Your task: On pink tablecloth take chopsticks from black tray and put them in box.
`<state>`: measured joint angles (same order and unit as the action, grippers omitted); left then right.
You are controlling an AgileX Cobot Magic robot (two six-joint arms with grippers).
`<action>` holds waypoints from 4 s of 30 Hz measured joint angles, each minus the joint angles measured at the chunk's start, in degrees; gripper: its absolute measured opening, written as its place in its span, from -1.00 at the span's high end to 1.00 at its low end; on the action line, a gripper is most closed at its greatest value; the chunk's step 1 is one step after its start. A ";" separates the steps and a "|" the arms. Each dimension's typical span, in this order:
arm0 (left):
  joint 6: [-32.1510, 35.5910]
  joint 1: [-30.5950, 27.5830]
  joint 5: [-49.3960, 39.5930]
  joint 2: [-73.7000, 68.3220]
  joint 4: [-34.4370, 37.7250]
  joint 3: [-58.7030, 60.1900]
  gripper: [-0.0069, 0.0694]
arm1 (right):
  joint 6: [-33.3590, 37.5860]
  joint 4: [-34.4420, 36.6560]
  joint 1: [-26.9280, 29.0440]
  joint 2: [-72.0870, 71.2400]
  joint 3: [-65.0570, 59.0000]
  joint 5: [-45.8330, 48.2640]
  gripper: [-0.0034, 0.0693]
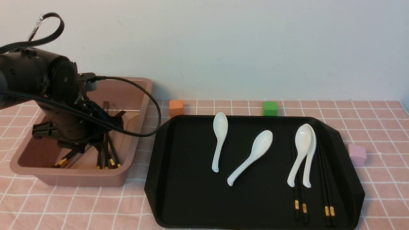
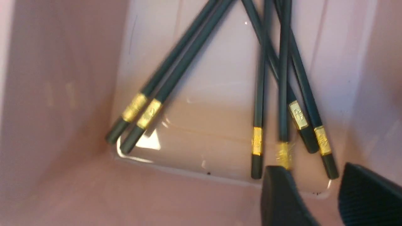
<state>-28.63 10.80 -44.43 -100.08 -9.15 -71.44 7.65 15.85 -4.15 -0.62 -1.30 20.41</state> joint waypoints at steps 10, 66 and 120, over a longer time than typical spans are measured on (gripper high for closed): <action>0.14 0.00 -6.11 14.25 1.03 0.84 0.21 | 0.00 0.00 0.00 0.00 0.00 0.00 0.25; 15.70 -13.72 23.52 100.65 14.02 72.86 0.85 | 0.00 0.02 0.00 0.00 0.00 0.00 0.25; 16.18 -13.72 21.93 100.65 14.73 73.15 0.77 | 0.00 0.02 0.00 0.00 0.00 0.00 0.25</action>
<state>-12.45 -2.92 -22.50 0.57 5.58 1.71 7.65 15.87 -4.15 -0.62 -1.30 20.41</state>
